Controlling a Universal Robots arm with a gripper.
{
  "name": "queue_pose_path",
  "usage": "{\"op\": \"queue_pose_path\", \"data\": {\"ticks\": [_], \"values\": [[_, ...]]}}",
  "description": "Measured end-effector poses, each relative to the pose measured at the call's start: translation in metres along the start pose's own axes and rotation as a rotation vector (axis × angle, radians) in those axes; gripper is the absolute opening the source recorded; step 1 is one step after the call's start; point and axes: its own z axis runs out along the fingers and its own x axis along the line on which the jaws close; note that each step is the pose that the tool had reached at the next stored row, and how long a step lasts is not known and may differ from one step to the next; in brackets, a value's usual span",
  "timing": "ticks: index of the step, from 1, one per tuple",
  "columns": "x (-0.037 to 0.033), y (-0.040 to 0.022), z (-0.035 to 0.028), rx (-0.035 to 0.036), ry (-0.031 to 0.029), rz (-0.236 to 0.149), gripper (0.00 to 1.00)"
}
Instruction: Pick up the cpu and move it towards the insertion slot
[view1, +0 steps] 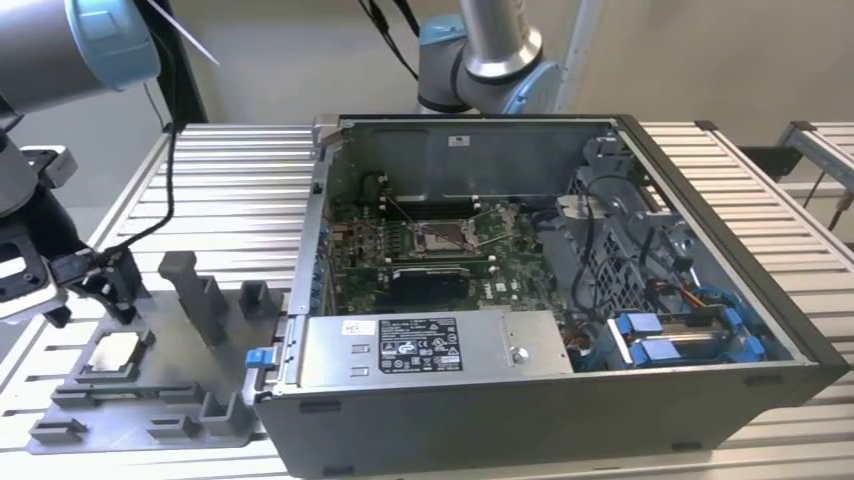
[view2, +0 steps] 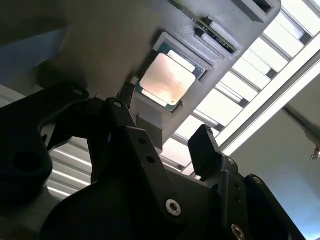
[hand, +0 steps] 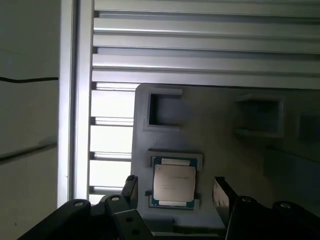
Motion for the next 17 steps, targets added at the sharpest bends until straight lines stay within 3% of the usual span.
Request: {"op": "queue_pose_path", "data": {"ticks": [17], "values": [[-0.0003,-0.0124,0.0229,-0.0001,-0.0003,0.002,1.0]]}}
